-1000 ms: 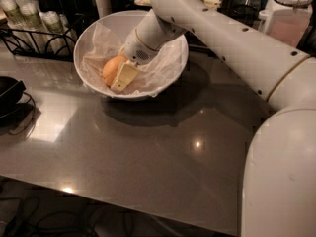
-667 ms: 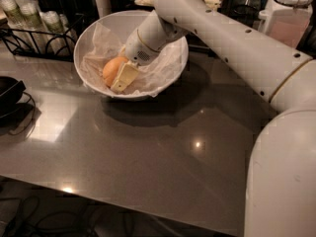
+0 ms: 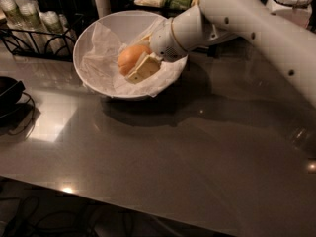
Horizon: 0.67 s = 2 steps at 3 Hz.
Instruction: Pick orange from white bowl
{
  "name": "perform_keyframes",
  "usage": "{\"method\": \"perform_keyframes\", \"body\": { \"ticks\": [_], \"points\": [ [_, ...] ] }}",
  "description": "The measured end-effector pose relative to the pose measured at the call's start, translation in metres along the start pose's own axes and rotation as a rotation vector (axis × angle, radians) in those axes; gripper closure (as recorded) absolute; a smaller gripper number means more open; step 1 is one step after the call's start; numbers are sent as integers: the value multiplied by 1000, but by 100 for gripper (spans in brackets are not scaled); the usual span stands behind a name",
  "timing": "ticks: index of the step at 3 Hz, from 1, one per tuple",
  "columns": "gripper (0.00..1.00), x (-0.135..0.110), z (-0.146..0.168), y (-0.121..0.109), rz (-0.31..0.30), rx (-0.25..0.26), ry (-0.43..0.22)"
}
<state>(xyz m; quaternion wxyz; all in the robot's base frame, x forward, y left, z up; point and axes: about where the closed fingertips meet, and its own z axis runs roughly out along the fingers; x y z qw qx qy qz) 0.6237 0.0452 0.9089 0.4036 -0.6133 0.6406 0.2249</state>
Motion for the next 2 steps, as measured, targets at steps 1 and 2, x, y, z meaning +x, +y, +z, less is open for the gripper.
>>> {"method": "perform_keyframes", "body": {
  "ticks": [1, 2],
  "points": [
    [100, -2, -55, -5, 7, 97, -52],
    [100, -2, -55, -5, 7, 97, -52]
  ]
}}
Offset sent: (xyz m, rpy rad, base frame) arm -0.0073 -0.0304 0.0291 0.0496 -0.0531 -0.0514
